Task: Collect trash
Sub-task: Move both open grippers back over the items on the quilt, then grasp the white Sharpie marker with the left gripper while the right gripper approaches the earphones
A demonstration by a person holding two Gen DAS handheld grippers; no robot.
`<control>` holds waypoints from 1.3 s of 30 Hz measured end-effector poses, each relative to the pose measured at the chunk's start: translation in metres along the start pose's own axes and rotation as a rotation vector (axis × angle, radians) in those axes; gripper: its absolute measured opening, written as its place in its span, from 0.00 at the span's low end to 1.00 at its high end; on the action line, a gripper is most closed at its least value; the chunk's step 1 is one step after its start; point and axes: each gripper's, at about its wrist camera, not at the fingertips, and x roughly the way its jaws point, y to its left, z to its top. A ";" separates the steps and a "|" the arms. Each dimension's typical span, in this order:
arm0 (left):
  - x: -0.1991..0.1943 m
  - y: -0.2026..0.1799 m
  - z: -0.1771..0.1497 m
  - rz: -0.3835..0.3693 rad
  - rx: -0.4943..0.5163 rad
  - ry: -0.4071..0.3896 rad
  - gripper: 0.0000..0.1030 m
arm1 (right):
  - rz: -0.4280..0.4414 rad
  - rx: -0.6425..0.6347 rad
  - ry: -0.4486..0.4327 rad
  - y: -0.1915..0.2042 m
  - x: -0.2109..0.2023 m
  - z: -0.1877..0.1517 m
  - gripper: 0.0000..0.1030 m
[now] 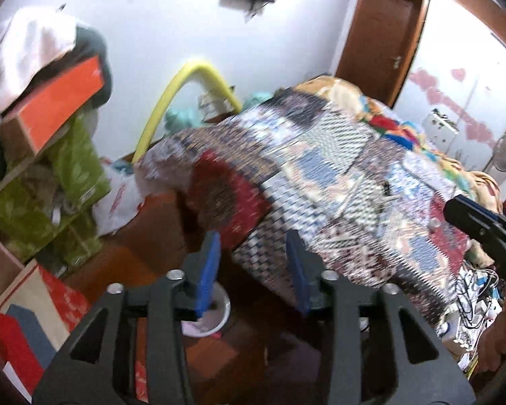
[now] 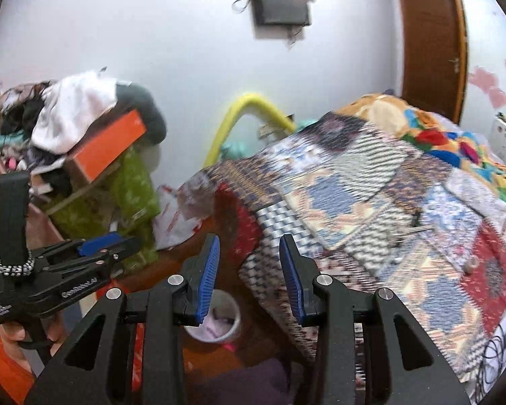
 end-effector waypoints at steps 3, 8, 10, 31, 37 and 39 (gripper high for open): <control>-0.001 -0.035 0.007 -0.034 0.038 -0.021 0.49 | -0.051 0.018 -0.033 -0.025 -0.018 -0.001 0.33; 0.012 -0.087 0.019 -0.092 0.094 -0.018 0.53 | -0.160 0.037 -0.108 -0.070 -0.046 -0.001 0.63; 0.019 -0.104 0.022 -0.109 0.114 -0.013 0.54 | -0.200 0.043 -0.135 -0.088 -0.057 -0.002 0.66; 0.208 -0.238 0.011 -0.202 0.289 0.239 0.57 | -0.266 0.171 0.085 -0.238 0.016 -0.037 0.69; 0.268 -0.254 -0.004 -0.205 0.340 0.302 0.56 | -0.208 0.225 0.172 -0.264 0.075 -0.044 0.69; 0.284 -0.255 -0.009 -0.219 0.340 0.319 0.49 | -0.154 0.232 0.214 -0.269 0.096 -0.045 0.66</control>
